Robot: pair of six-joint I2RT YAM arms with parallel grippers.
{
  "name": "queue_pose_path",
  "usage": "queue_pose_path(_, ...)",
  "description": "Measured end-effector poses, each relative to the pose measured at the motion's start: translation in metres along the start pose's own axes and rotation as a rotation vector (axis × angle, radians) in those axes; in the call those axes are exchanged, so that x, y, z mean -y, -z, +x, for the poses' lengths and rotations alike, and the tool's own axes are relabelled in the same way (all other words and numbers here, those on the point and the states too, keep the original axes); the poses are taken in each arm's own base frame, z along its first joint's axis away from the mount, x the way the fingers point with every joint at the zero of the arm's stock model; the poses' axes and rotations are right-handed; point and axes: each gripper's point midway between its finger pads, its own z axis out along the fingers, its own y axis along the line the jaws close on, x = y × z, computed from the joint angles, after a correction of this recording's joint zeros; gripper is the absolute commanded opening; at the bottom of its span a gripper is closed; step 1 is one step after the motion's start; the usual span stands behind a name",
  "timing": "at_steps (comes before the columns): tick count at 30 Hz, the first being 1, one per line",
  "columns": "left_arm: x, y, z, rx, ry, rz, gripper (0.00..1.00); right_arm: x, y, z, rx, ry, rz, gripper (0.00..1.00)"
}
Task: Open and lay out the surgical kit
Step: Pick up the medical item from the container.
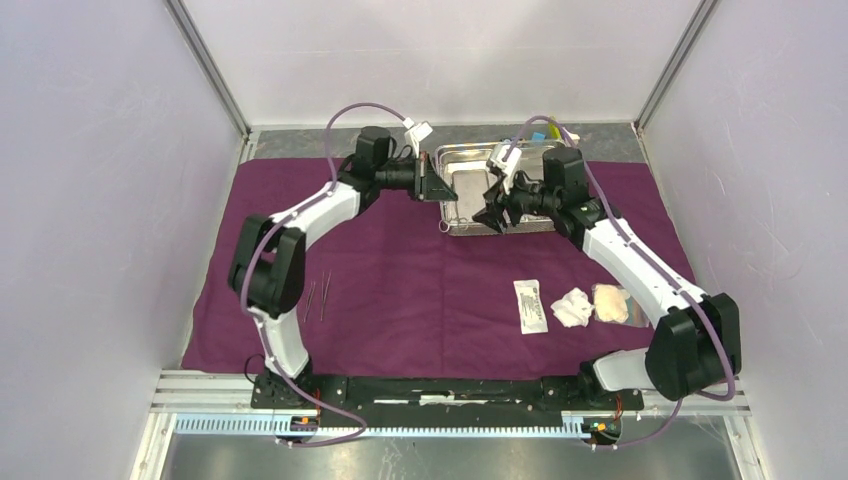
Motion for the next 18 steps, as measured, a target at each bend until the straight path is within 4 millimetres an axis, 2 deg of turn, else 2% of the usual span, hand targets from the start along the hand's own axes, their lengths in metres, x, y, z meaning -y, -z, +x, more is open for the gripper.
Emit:
queue_pose_path(2, 0.017, 0.01, 0.004, -0.003, -0.073, 0.05, 0.02, -0.006, 0.001, 0.008, 0.013, -0.019, -0.038, 0.61)
queue_pose_path(6, 0.044, 0.025, 0.018, -0.008, -0.187, 0.149, 0.02, -0.033, -0.004, 0.026, 0.033, -0.066, -0.171, 0.61)
queue_pose_path(9, 0.049, 0.03, 0.03, -0.015, -0.212, 0.182, 0.02, -0.053, -0.006, 0.033, 0.051, -0.093, -0.266, 0.61)
queue_pose_path(13, 0.049, 0.034, 0.044, -0.022, -0.224, 0.204, 0.02, -0.073, -0.009, 0.031, 0.077, -0.095, -0.36, 0.61)
queue_pose_path(16, 0.052, 0.037, 0.049, -0.014, -0.248, 0.22, 0.02, -0.085, -0.012, 0.029, 0.09, -0.089, -0.414, 0.56)
queue_pose_path(18, 0.057, 0.04, 0.05, -0.003, -0.273, 0.232, 0.02, -0.092, -0.017, 0.03, 0.091, -0.091, -0.45, 0.49)
